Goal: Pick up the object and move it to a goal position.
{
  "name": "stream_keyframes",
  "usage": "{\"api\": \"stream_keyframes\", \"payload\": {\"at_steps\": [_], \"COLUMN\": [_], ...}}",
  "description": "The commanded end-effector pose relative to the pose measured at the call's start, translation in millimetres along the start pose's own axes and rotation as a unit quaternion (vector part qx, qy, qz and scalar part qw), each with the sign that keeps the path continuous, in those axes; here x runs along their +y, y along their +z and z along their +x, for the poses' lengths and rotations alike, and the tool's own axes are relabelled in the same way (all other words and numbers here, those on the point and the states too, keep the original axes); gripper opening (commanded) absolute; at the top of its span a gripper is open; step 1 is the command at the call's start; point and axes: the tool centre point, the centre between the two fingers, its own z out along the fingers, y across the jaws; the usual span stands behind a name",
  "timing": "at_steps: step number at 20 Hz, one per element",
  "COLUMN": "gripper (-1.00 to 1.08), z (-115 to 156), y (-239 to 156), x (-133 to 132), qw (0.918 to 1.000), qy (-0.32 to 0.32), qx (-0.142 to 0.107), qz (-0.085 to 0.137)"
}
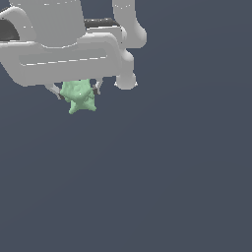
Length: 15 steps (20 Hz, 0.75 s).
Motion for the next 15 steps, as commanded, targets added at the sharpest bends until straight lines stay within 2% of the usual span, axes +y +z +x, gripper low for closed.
{"api": "stream_keyframes", "payload": {"at_steps": [1,15], "gripper": [-1.0,-1.0], "z": [-1,-3], "y": [-12,-36], "x": [6,18], "qw": [1.0,1.0], "qy": [0.0,0.0], "qx": [-0.001,-0.001], "qz": [0.0,0.0]}}
